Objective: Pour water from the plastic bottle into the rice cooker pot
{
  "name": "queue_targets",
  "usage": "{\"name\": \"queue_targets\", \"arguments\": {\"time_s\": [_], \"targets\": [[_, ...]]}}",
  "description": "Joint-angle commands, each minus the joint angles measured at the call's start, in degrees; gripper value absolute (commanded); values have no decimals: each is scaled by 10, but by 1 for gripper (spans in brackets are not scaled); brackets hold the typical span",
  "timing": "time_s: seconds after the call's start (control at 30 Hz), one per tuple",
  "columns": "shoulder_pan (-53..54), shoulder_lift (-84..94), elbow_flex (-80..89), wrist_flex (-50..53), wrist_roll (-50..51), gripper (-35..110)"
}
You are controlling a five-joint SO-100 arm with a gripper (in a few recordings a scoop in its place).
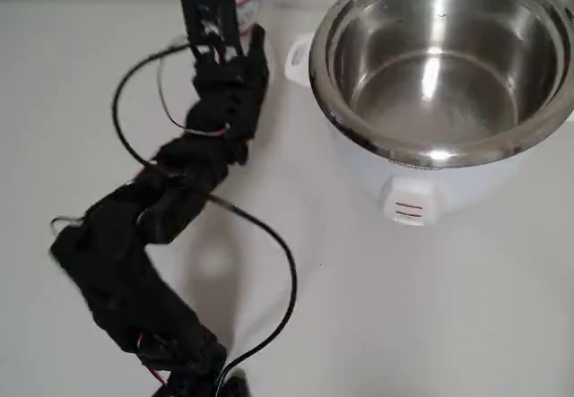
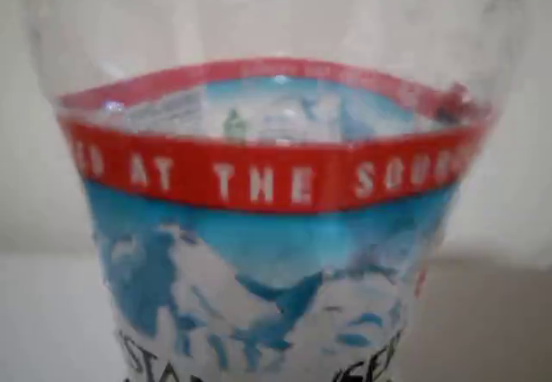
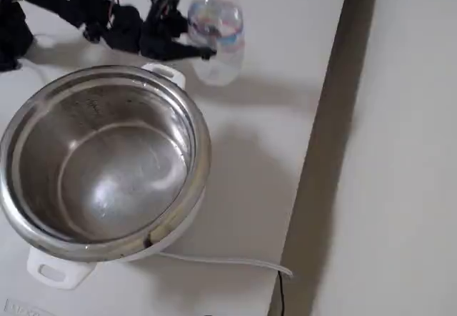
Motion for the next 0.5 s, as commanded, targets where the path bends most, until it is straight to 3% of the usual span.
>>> {"name": "queue_targets", "arguments": {"time_s": [0.0,0.27,0.47], "targets": [[2,186,-69,85,45,11],[76,231,-290,363,231,12],[139,224,-372,445,358,11]]}}
